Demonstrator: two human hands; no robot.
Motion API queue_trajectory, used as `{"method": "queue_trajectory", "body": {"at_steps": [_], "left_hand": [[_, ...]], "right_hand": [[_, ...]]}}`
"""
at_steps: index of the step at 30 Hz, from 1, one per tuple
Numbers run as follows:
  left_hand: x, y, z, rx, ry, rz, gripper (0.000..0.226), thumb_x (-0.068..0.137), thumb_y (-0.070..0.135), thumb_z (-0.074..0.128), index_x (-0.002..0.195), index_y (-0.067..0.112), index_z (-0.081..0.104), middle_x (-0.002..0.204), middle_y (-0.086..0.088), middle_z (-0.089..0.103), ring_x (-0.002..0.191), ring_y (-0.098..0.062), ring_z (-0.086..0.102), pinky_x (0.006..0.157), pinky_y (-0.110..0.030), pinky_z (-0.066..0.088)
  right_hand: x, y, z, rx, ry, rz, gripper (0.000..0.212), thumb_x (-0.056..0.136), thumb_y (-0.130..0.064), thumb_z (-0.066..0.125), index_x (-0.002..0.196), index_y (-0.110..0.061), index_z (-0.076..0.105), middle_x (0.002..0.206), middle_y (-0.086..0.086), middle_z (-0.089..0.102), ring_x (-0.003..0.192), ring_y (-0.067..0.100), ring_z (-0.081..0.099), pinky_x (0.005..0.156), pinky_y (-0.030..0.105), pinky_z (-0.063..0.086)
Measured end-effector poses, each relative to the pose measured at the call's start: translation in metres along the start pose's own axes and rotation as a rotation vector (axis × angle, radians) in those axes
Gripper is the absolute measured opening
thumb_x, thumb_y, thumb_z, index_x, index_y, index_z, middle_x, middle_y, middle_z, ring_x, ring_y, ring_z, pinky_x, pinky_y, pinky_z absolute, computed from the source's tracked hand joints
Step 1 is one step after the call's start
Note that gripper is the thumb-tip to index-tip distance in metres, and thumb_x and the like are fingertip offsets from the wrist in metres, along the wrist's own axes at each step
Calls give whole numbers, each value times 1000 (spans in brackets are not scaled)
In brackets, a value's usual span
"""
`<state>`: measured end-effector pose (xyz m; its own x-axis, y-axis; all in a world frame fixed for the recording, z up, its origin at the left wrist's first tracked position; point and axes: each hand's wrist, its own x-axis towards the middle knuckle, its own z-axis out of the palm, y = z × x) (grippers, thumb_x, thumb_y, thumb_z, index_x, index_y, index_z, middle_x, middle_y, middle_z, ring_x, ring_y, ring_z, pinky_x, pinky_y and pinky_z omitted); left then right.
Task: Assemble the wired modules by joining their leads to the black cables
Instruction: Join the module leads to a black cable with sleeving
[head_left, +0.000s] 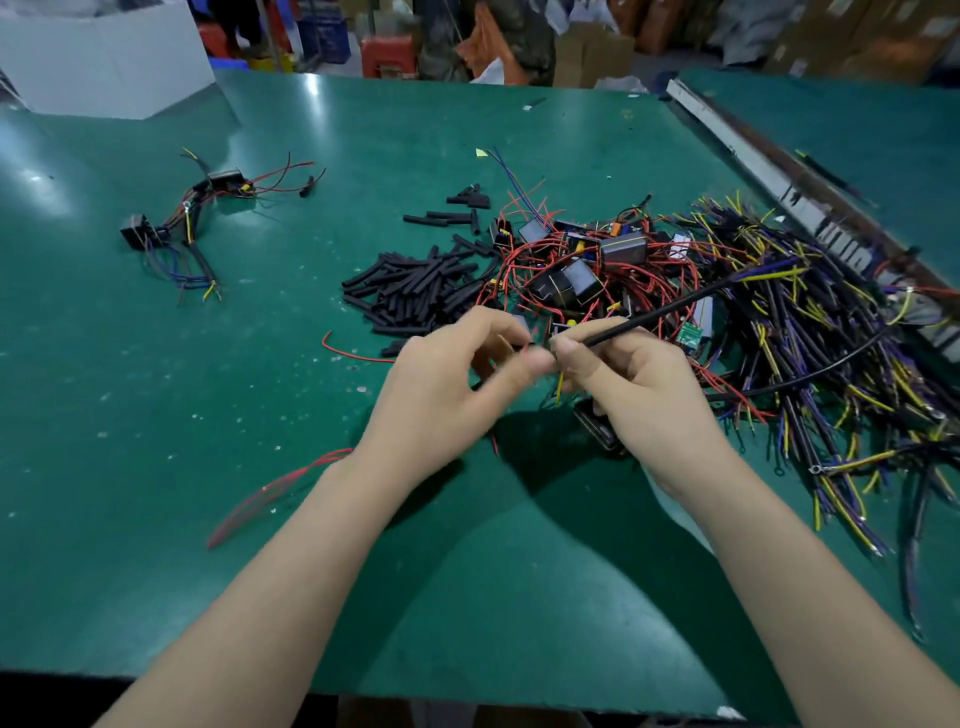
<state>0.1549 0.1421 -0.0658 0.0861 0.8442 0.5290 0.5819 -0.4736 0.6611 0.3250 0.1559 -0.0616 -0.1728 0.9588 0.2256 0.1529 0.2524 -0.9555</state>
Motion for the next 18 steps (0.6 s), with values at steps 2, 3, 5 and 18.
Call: {"method": "queue_trajectory", "body": {"at_steps": [2, 3, 5, 18], "left_hand": [[3, -7, -7, 38, 67, -61, 29, 94, 38, 48, 100, 16, 66, 88, 6, 68, 82, -14, 62, 77, -29, 47], [3, -11, -10, 63, 92, -87, 24, 95, 31, 50, 102, 15, 67, 93, 3, 68, 87, -16, 62, 81, -29, 46], [3, -15, -15, 89, 61, -136, 17, 93, 18, 57, 104, 16, 70, 97, 5, 67, 91, -13, 61, 85, -25, 45], [-1, -5, -11, 70, -107, -11, 14, 90, 20, 64, 97, 11, 72, 87, 3, 66, 82, -4, 54, 73, -8, 36]], "right_hand": [[1, -2, -4, 77, 31, 26, 16, 92, -11, 62, 84, -22, 69, 72, -9, 66, 63, 0, 57, 57, 8, 40], [1, -3, -5, 107, 40, 41, 17, 91, -8, 62, 83, -21, 69, 69, -10, 66, 61, 0, 58, 55, 7, 40], [1, -5, -7, 128, 32, 56, 19, 90, -5, 61, 82, -20, 70, 66, -11, 67, 61, 1, 58, 54, 7, 40], [-3, -6, -2, 134, 7, 104, 11, 87, -18, 67, 79, -26, 66, 69, -10, 66, 63, 3, 56, 52, 16, 39]]}}
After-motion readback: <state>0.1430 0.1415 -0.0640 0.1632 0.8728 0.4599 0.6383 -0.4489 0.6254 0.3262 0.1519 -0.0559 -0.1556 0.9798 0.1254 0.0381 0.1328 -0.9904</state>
